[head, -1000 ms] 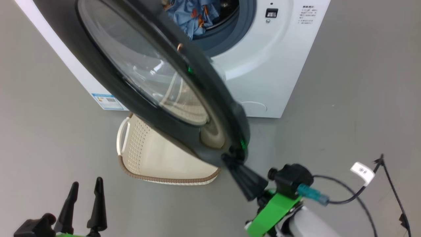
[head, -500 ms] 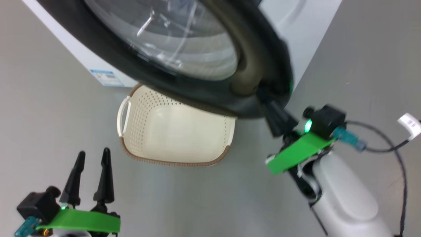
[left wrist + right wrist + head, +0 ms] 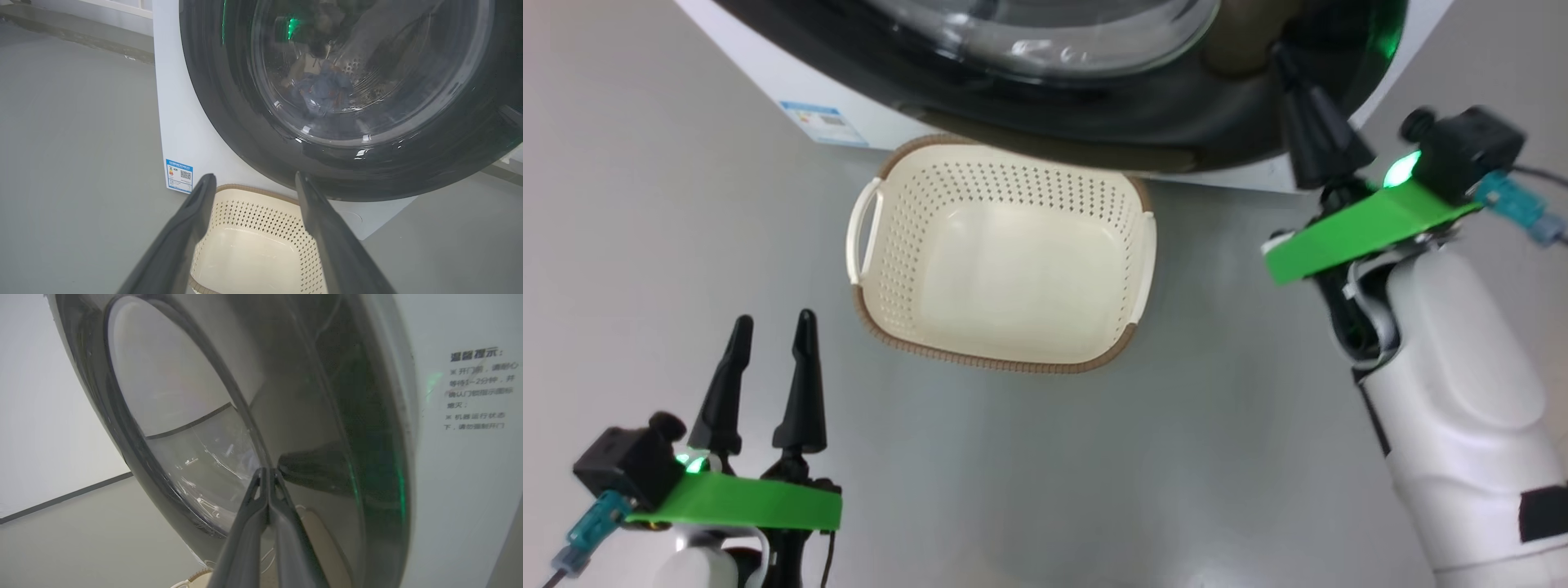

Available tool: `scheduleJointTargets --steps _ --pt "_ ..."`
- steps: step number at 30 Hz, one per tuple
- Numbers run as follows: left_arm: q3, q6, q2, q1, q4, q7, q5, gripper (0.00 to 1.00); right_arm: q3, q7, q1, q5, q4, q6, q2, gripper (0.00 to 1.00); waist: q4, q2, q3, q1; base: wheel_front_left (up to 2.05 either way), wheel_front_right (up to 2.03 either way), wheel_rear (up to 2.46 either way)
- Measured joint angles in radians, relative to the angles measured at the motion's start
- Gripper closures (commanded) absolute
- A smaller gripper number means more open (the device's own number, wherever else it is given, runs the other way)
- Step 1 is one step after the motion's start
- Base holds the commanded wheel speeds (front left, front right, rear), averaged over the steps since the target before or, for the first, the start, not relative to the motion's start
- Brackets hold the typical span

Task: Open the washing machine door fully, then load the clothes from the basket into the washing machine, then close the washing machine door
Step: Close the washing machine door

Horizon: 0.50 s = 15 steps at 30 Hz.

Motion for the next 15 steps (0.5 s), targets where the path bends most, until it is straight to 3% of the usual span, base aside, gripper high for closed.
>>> scheduleJointTargets --steps 15 --pt "-0.031 0.0 -0.016 -0.054 -0.009 0.0 -0.007 0.0 -0.127 0.0 -0.157 -0.033 0.043 0.001 -0.002 1.0 0.052 0.0 0.07 -0.0001 0.0 0.0 0.0"
